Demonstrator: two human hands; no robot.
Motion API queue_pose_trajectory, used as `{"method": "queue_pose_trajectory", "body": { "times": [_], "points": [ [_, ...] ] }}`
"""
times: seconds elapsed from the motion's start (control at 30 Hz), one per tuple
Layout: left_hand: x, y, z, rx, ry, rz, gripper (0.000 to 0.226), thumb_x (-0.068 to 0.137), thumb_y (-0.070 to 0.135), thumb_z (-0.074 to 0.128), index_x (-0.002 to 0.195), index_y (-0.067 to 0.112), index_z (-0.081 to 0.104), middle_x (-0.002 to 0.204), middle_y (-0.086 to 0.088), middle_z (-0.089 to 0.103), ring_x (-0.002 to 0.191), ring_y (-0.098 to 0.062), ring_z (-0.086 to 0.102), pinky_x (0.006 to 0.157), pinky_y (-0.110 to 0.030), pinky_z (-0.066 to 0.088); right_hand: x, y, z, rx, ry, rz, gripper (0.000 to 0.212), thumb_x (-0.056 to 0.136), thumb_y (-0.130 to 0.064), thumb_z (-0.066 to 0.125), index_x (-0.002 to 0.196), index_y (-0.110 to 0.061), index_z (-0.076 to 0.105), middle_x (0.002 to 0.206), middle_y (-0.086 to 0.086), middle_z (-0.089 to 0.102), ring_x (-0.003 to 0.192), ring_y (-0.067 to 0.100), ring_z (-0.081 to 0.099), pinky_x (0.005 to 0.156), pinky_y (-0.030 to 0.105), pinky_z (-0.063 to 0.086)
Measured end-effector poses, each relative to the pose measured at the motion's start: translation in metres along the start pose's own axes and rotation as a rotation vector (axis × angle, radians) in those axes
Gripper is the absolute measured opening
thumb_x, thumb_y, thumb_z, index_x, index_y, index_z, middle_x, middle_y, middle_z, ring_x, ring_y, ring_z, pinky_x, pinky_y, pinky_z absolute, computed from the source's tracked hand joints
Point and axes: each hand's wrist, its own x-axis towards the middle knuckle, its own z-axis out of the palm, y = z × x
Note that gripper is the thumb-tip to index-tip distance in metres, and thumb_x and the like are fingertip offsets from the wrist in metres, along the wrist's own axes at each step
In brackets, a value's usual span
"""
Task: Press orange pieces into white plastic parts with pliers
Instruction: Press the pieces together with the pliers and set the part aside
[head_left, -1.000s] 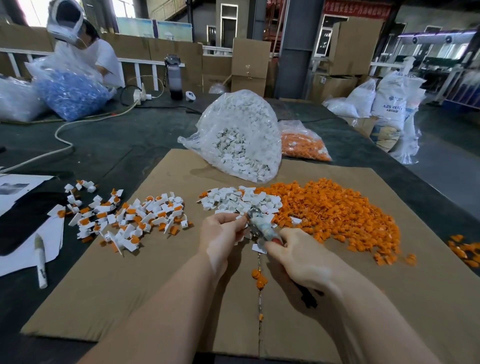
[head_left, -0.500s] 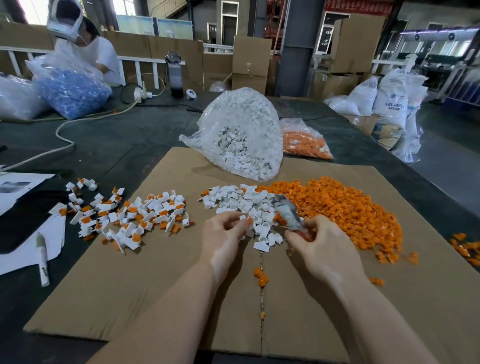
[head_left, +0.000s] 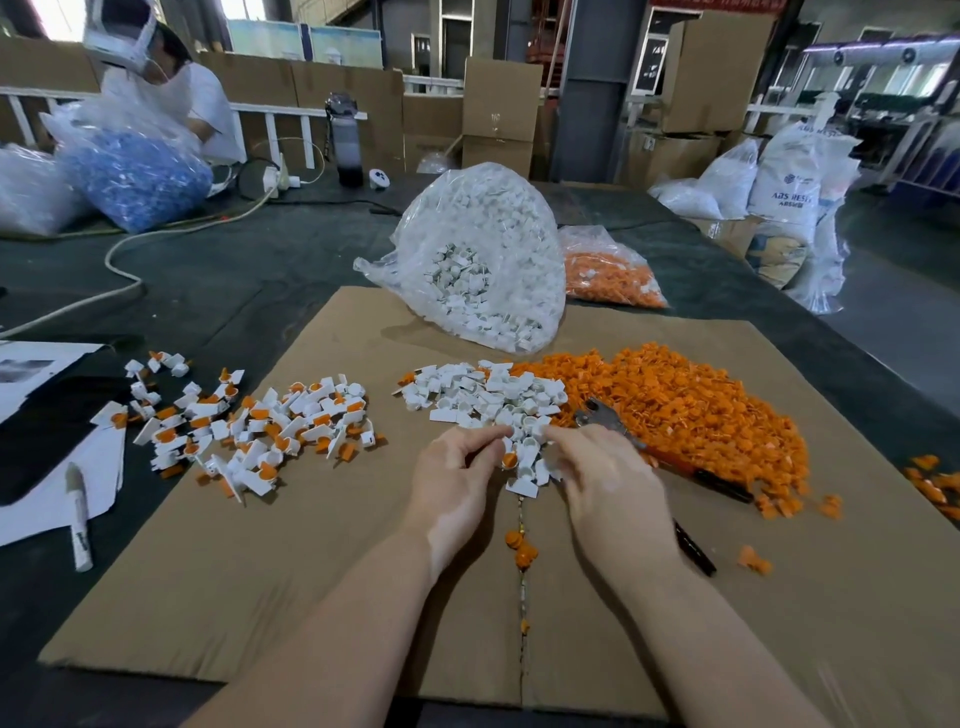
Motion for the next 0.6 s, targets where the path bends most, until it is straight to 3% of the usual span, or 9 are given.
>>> {"method": "queue_pose_trajectory", "body": {
  "times": [0.1, 0.2, 0.3, 0.5, 0.6],
  "points": [
    [-0.002, 0.002, -0.001, -0.015, -0.026, 0.007, 0.02, 0.092, 0.012, 0.056, 0.103, 0.02, 0.071, 0.103, 0.005, 0.065, 0.101, -0.006, 0.057, 0.08, 0.0, 0.038, -0.002, -0.013, 0.008, 0.181, 0.048, -0.104, 0.022, 0.075, 0.005, 0.07, 0.094, -0.006, 0.071, 0.085, 0.006, 0.068, 0.08, 0.026, 0.063, 0.07, 0.036, 0.054],
    [-0.004, 0.003, -0.002, -0.101, -0.065, -0.042, 0.027, 0.085, 0.005, 0.061, 0.098, 0.027, 0.07, 0.098, 0.01, 0.065, 0.1, -0.006, 0.058, 0.086, -0.01, 0.043, -0.004, -0.012, 0.012, 0.259, 0.088, -0.04, 0.01, 0.076, 0.003, 0.071, 0.081, -0.005, 0.07, 0.078, 0.004, 0.067, 0.076, 0.022, 0.062, 0.067, 0.034, 0.054],
    [-0.005, 0.004, -0.003, -0.02, -0.112, 0.011, 0.034, 0.077, 0.007, 0.071, 0.102, 0.03, 0.068, 0.099, 0.014, 0.064, 0.093, -0.002, 0.059, 0.074, -0.002, 0.042, -0.004, -0.011, 0.013, 0.286, 0.11, 0.001, 0.007, 0.078, 0.002, 0.07, 0.079, -0.006, 0.069, 0.077, 0.003, 0.066, 0.077, 0.02, 0.062, 0.067, 0.032, 0.053],
    [-0.009, 0.008, -0.002, -0.007, -0.143, 0.071, 0.034, 0.077, 0.008, 0.074, 0.107, 0.021, 0.067, 0.097, 0.011, 0.067, 0.087, -0.005, 0.062, 0.071, -0.005, 0.044, -0.005, -0.011, 0.014, 0.296, 0.061, 0.083, 0.006, 0.082, -0.003, 0.066, 0.08, -0.009, 0.066, 0.079, 0.0, 0.064, 0.082, 0.018, 0.058, 0.069, 0.029, 0.047],
    [-0.01, 0.009, -0.002, -0.012, -0.114, 0.082, 0.028, 0.08, 0.008, 0.071, 0.099, 0.028, 0.064, 0.092, 0.005, 0.067, 0.081, -0.009, 0.063, 0.068, -0.007, 0.044, -0.005, -0.01, 0.014, 0.253, 0.153, 0.09, 0.009, 0.079, -0.001, 0.069, 0.08, -0.009, 0.068, 0.078, 0.0, 0.066, 0.079, 0.02, 0.059, 0.069, 0.03, 0.045]
  ]
}}
